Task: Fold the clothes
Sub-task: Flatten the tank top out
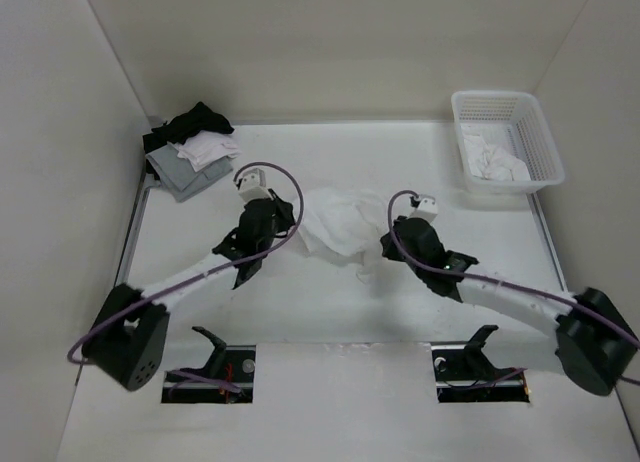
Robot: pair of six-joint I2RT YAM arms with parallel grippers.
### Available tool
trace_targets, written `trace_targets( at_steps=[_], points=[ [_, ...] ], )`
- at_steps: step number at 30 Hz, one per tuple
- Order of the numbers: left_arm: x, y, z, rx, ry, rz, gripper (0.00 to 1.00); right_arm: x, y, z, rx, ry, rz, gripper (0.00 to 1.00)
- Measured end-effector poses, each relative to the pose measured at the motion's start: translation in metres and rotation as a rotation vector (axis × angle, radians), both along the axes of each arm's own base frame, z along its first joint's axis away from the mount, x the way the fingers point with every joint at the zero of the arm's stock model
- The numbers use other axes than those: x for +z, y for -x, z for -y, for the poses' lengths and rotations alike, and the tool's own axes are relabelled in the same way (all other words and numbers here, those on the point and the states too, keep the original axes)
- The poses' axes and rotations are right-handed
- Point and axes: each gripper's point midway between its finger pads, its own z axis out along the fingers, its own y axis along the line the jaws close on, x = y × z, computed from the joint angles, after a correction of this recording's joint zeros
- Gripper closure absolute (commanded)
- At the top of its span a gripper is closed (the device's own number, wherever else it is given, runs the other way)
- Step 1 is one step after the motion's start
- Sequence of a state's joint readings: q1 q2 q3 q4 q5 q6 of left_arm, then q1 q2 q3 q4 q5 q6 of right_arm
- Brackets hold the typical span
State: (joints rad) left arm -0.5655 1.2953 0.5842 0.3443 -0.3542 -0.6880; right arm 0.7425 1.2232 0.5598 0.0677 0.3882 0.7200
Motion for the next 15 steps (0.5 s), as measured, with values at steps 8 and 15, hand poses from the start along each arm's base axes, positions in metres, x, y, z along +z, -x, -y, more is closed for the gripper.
trace_targets(
  at_steps=[8, 15],
  points=[
    [0.156, 0.043, -0.054, 0.096, 0.204, 0.360, 0.95, 0.253, 0.043, 0.004, 0.147, -0.214, 0.459, 0.96],
    [0.204, 0.088, -0.100, 0.185, 0.280, 0.501, 0.94, 0.334, 0.096, 0.024, 0.243, -0.338, 0.620, 0.92]
  ],
)
